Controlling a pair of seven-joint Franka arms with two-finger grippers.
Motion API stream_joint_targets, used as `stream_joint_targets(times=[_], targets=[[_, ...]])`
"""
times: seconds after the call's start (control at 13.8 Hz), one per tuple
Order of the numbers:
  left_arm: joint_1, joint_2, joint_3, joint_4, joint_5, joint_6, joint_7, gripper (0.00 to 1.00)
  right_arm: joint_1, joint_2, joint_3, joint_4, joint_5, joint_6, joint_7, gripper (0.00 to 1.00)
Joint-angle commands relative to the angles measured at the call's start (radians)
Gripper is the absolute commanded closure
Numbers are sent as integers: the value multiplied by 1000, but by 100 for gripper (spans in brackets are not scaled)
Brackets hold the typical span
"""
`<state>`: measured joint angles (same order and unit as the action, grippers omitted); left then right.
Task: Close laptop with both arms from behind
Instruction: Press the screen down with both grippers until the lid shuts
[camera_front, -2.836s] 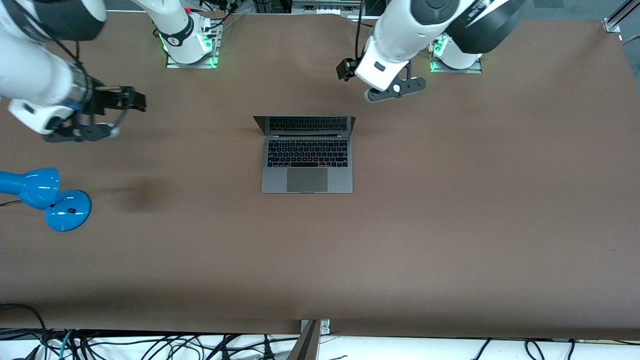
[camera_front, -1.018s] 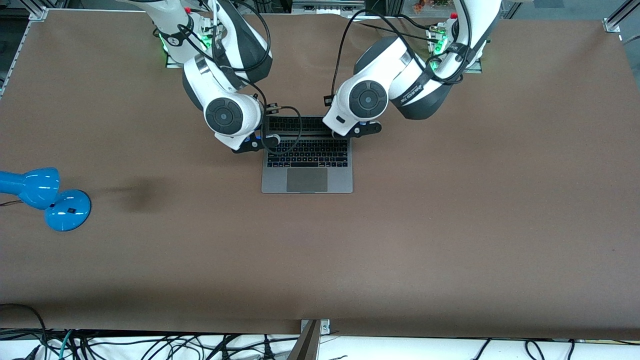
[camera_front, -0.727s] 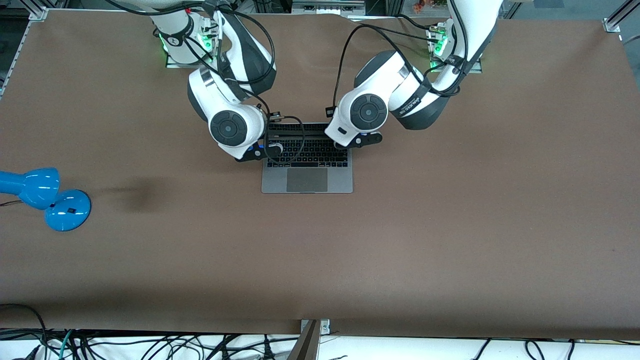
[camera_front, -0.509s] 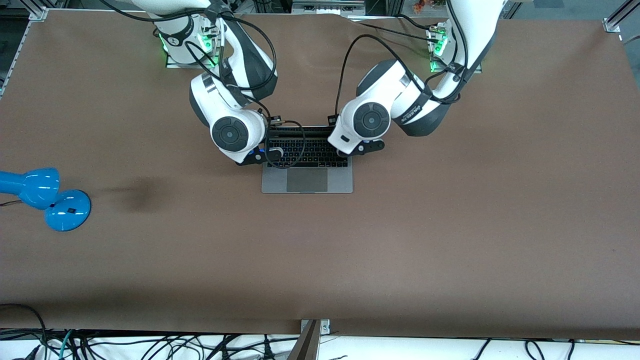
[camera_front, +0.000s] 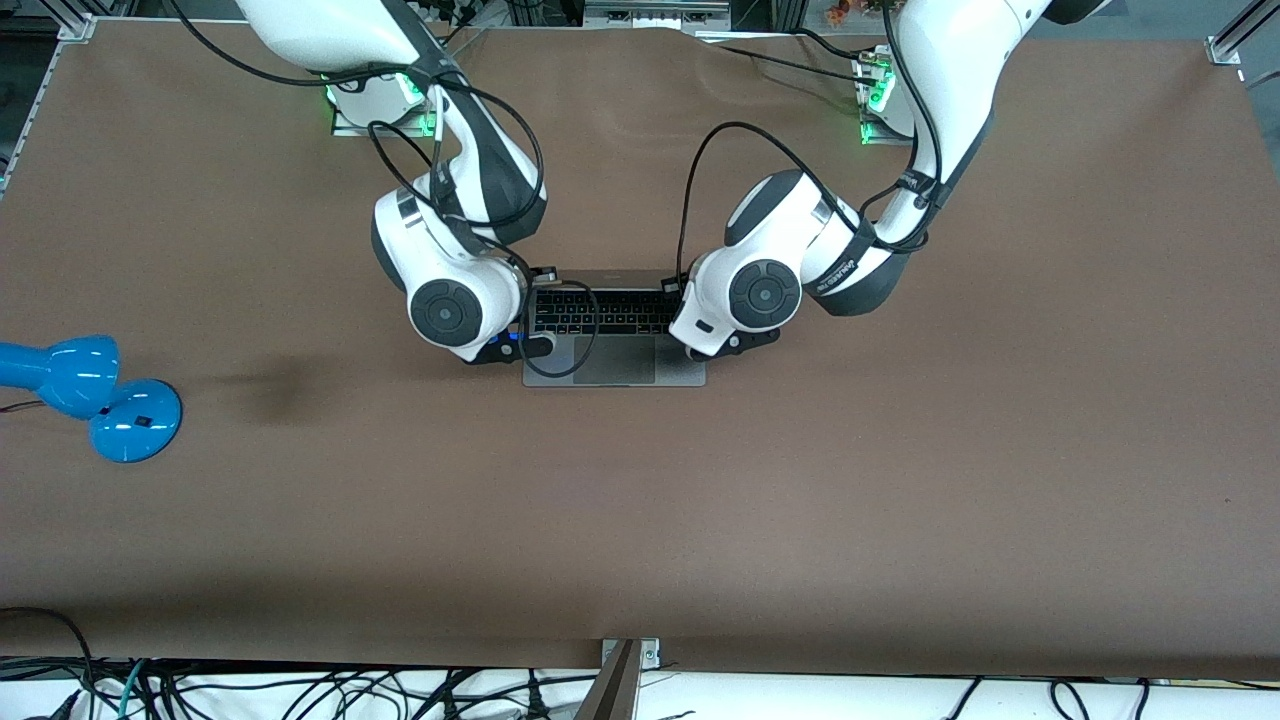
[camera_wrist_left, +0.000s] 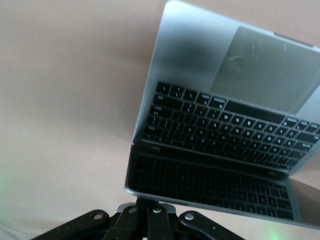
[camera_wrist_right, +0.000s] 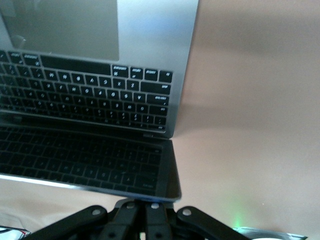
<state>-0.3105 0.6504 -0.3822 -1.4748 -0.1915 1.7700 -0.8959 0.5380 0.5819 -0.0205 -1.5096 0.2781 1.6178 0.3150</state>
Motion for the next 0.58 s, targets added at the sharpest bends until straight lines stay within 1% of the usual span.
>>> stream_joint_targets(times=[0.0, 0.22, 0.51], targets=[[-4, 52, 2, 56, 38, 17, 8, 100, -10, 62, 4, 80, 4, -12, -4, 100], [-5, 77, 6, 59, 38, 63, 8, 100, -12, 95, 4, 109, 4, -4, -2, 100], [-13, 103, 29, 60, 44, 107, 8, 100, -26, 122, 2, 109, 4, 65, -8, 100]])
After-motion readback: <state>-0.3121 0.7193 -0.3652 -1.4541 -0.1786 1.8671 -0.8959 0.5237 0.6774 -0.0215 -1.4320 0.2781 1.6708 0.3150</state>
